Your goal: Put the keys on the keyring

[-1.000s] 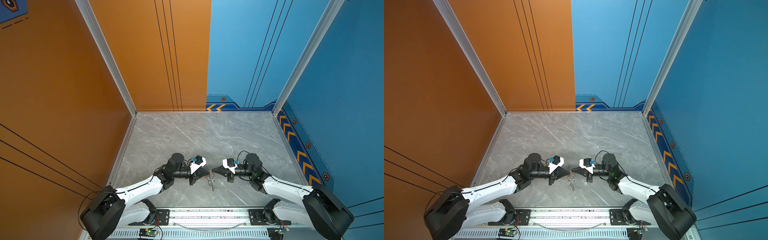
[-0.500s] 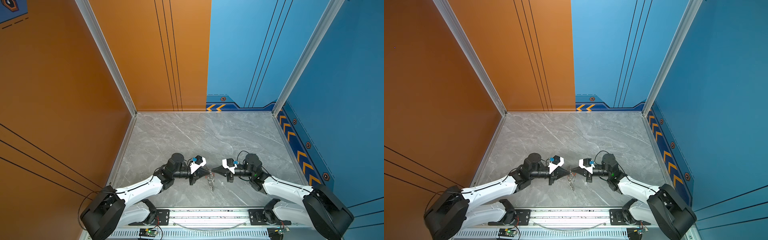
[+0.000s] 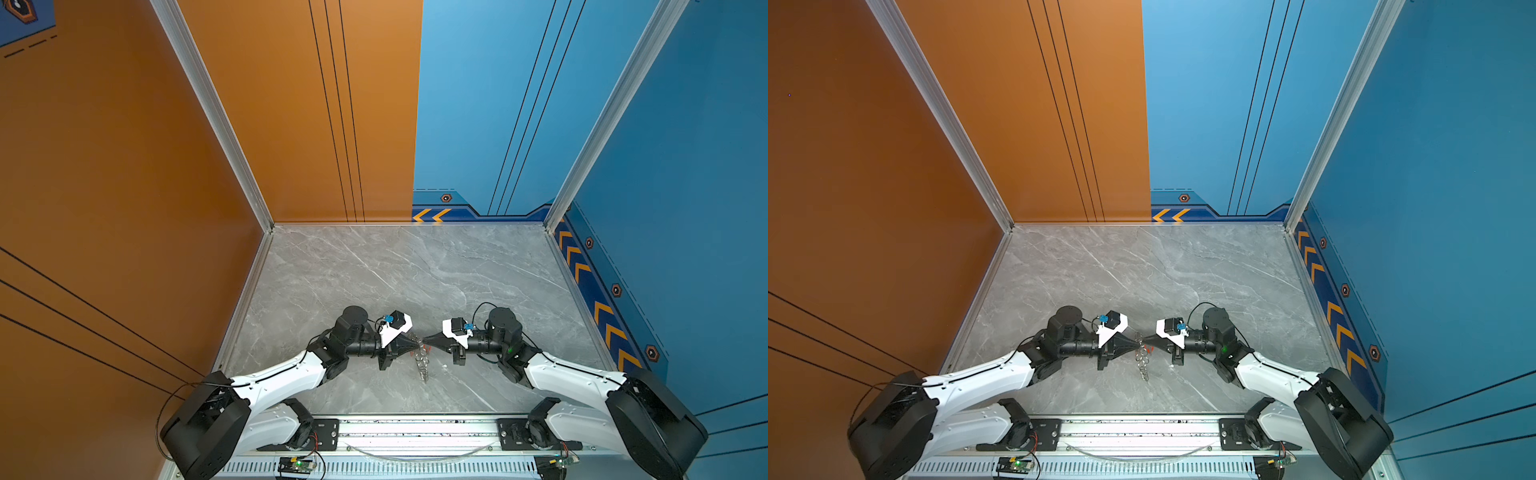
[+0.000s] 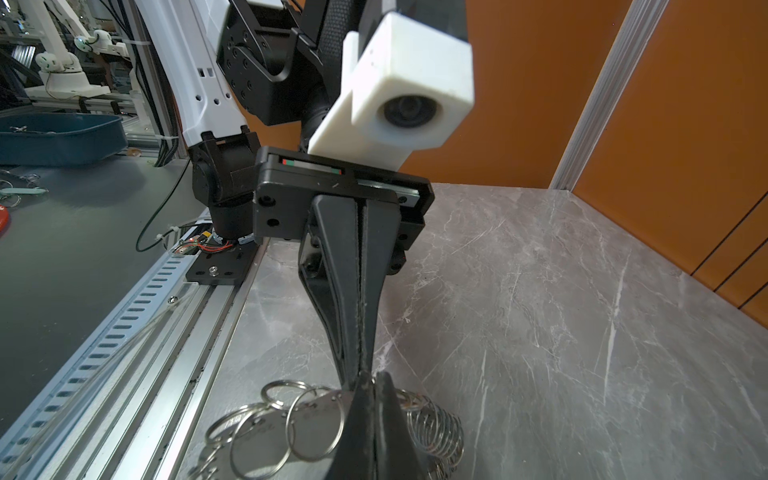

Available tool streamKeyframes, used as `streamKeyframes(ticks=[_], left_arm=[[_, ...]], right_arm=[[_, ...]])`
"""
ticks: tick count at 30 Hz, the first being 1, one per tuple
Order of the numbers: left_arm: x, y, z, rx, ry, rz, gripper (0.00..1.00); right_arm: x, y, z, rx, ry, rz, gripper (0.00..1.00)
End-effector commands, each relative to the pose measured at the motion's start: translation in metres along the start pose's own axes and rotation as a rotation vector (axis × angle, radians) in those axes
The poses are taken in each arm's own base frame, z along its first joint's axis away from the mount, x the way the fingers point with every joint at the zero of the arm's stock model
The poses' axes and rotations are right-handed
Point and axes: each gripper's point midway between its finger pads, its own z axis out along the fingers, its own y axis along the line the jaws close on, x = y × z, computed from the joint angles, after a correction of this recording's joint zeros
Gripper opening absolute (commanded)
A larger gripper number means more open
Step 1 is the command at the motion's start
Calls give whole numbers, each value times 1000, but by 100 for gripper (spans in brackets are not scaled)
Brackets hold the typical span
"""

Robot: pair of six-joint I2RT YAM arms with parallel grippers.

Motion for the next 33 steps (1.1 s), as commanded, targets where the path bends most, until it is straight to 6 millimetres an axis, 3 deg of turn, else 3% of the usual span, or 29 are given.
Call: streamKeyframes(ticks=[1,8,22,33], left_arm=[[-7,0,0,15,-11,-2,0],[-7,-1,1,18,-9,-3,0],[-7,-1,1,18,-9,5,0],[-7,0,1,9,-9,10,0]], right_arm=[[0,-1,0,14,20,-7,0],[-5,-3,-1,23,9,1,0],[0,-35,-2,189,62,153,0],[0,-44,-9,267,94,271,0]])
